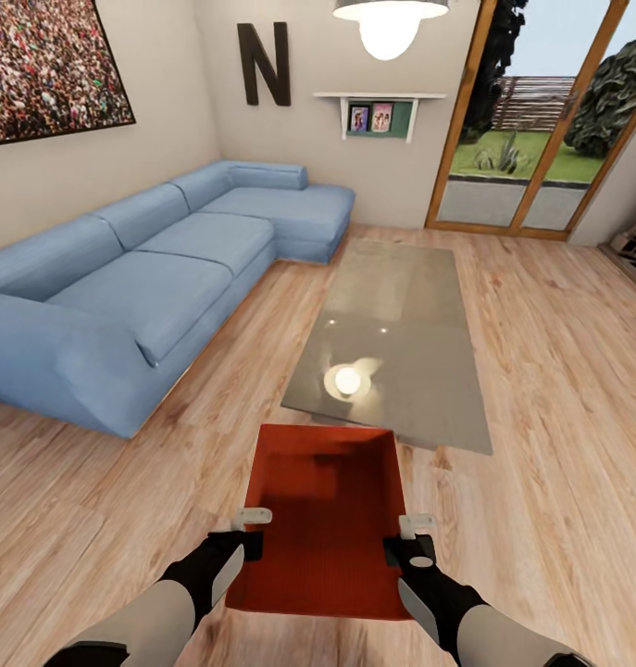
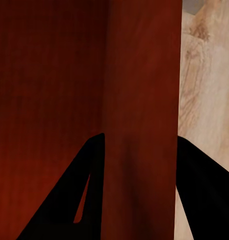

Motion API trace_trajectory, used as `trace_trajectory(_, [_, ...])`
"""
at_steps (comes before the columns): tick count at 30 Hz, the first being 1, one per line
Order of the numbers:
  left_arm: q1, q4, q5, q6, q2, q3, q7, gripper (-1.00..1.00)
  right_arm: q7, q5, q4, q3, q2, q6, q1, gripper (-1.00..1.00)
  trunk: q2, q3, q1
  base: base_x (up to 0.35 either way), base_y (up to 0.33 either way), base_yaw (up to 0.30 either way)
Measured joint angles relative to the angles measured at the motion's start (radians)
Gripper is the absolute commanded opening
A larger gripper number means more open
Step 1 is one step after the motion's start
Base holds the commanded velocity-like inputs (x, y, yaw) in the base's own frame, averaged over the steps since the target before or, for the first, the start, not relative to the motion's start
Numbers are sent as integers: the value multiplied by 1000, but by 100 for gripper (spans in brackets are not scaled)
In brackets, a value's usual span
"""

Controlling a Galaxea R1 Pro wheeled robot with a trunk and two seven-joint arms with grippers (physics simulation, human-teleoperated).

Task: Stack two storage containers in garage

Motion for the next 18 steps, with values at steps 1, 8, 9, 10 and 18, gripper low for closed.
trace_trajectory(1, [0,0,0,0,0,0,0,-100,0,0,0,0,0,0,0,-100,0,2,0,0,0,0])
trace_trajectory(8, [0,0,-1,0,0,0,0,-100,0,0,-1,0,0,0,0,-100,0,13,0,0,0,0])
trace_trajectory(9, [0,0,0,0,0,0,0,-100,0,0,0,0,0,0,0,-100,0,14,0,0,0,0])
trace_trajectory(10, [0,0,-1,0,0,0,0,-100,0,0,-1,0,0,0,0,-100,0,16,0,0,0,0])
trace_trajectory(18, [0,0,0,0,0,0,0,-100,0,0,0,0,0,0,0,-100,0,29,0,0,0,0])
